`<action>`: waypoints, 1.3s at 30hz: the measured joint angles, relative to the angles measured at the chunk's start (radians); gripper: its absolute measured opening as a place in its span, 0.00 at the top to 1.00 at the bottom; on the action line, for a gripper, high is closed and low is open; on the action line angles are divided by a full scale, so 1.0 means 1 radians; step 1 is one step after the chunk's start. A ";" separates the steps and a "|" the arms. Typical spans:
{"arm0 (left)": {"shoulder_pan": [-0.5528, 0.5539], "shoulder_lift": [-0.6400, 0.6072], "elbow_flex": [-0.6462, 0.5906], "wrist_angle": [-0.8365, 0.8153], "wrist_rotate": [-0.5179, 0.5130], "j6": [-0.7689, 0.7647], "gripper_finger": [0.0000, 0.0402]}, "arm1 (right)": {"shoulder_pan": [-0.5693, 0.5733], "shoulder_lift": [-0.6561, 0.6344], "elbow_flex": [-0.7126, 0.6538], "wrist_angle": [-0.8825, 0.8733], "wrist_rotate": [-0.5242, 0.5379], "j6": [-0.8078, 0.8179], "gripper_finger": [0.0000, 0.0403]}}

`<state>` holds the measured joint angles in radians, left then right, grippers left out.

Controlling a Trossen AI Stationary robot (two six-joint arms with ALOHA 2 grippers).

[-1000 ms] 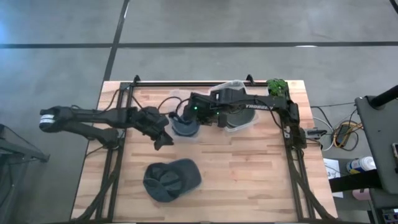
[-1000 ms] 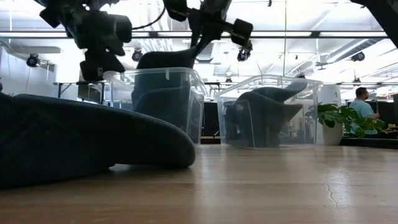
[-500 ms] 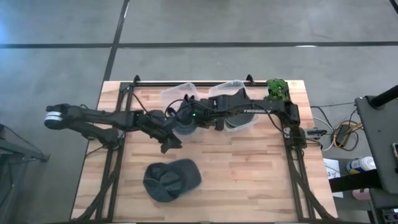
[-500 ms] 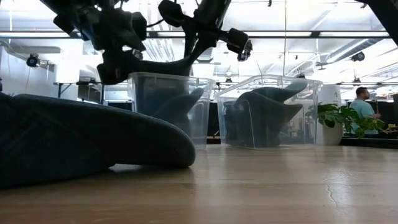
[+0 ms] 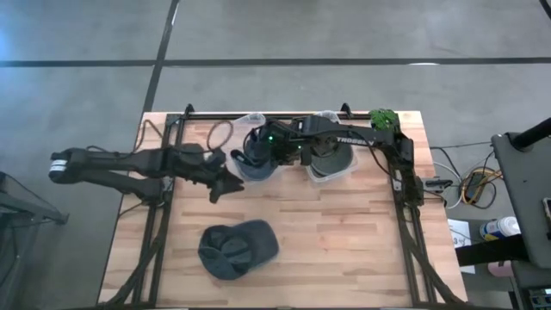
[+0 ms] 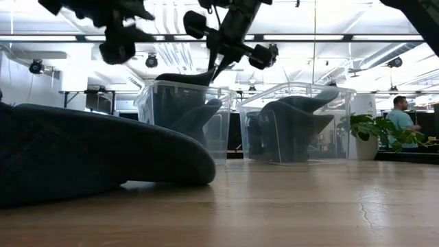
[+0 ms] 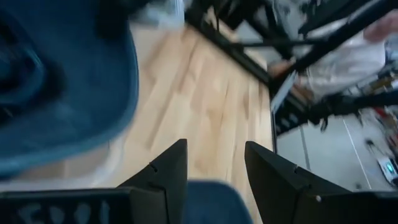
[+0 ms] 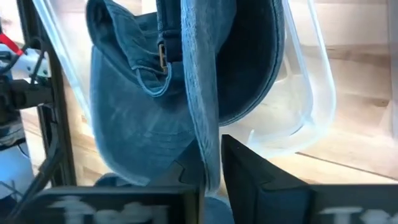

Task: Pick & Place hat
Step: Put the right blue cap into the left bin

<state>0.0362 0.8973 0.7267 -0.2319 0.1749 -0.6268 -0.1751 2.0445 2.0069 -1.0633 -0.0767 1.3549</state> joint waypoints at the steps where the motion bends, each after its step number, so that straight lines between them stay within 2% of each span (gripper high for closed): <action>1: 0.002 -0.014 0.010 -0.007 -0.020 0.003 0.62 | -0.004 0.000 -0.004 0.001 0.000 -0.006 0.88; 7: 0.009 -0.038 0.059 -0.013 -0.160 0.077 0.62 | -0.040 0.000 -0.012 0.051 0.001 -0.032 0.79; 12: 0.015 -0.024 0.064 -0.016 -0.425 0.180 0.62 | -0.061 -0.001 0.031 0.058 0.016 -0.132 0.74; 14: 0.031 -0.015 0.064 -0.017 -0.464 0.219 0.62 | -0.073 -0.001 0.052 0.057 0.020 -0.201 0.73; 20: 0.097 0.006 0.064 -0.014 -0.415 0.239 0.62 | -0.132 -0.002 0.116 0.034 0.019 -0.428 0.72; 25: 0.204 0.052 0.064 -0.012 -0.349 0.268 0.62 | -0.163 -0.002 0.119 -0.063 -0.088 -0.579 0.73; 32: 0.378 0.166 0.064 -0.011 -0.148 0.267 0.62 | -0.166 0.036 0.111 -0.062 -0.110 -0.613 0.79; 35: 0.398 0.235 0.064 0.004 -0.076 0.262 0.62 | -0.165 0.065 0.110 -0.029 -0.134 -0.619 0.81; 39: 0.396 0.322 0.064 0.075 -0.029 0.262 0.62 | -0.166 0.077 0.110 0.019 -0.142 -0.622 0.84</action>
<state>0.4320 1.2197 0.7908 -0.1567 0.1459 -0.3651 -0.3408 2.1219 2.1170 -1.0444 -0.2182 0.7326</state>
